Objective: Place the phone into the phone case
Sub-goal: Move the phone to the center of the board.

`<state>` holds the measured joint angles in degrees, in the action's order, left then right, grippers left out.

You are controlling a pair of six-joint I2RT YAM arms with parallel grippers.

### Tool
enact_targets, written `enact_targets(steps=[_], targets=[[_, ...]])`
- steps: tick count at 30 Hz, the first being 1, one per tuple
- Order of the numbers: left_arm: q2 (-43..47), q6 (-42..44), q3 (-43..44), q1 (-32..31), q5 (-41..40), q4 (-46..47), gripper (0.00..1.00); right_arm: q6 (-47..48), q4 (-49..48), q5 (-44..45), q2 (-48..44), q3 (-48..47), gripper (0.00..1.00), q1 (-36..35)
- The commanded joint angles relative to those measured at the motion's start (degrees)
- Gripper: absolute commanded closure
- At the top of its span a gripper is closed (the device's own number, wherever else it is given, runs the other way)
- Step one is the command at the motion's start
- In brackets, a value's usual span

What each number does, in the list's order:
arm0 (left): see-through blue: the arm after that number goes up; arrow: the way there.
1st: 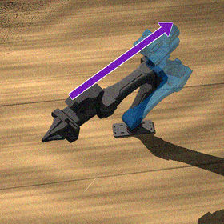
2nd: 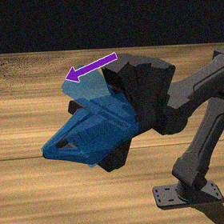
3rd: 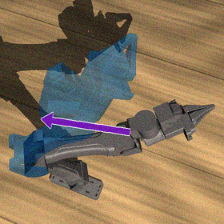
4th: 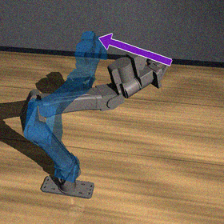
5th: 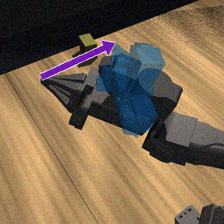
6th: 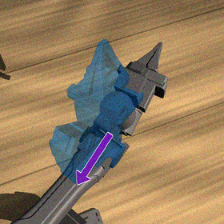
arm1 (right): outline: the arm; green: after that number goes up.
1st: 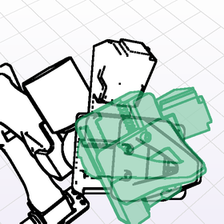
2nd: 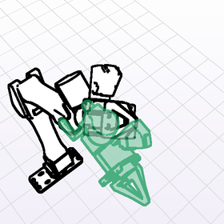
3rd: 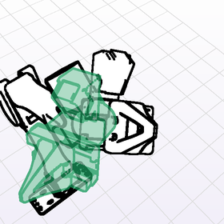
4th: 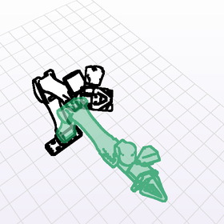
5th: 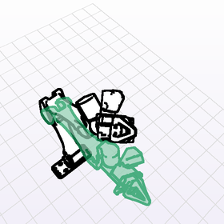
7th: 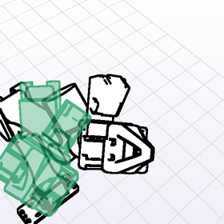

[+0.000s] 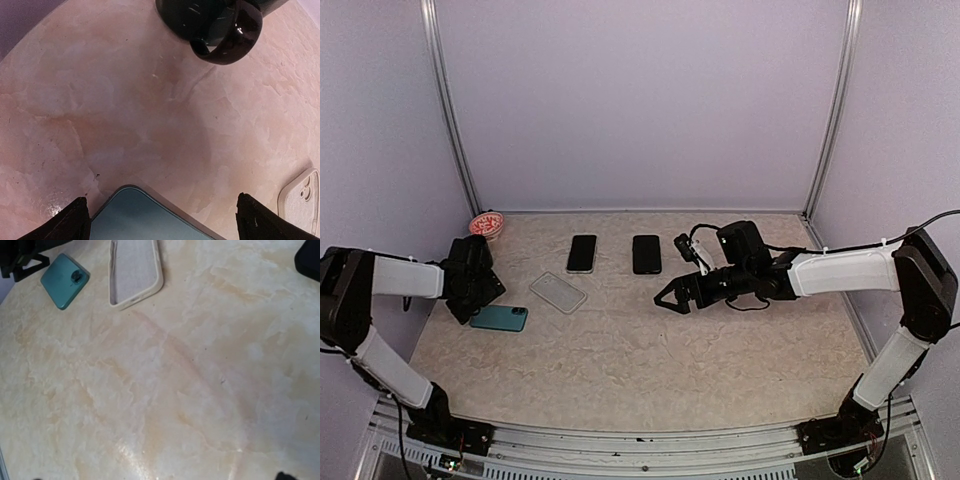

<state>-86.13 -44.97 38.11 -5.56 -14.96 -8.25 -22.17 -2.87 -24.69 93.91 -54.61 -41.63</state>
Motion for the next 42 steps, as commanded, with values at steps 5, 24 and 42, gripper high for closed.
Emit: enact_targets(steps=[5, 24, 42], targets=[[-2.15, -0.59, -2.51, -1.64, 2.43, 3.77, 0.01, -0.67, -1.17, -0.14, -0.03, 0.11, 0.01, -0.54], [-3.05, -2.06, -5.15, -10.37, 4.57, 6.17, 0.01, -0.56, -0.86, 1.25, 0.06, 0.02, 0.01, -0.72], [-4.89, -5.17, -2.5, -24.16, 1.86, 5.54, 0.01, 3.23, 1.24, 6.21, -0.85, -0.46, 0.01, -1.52]])
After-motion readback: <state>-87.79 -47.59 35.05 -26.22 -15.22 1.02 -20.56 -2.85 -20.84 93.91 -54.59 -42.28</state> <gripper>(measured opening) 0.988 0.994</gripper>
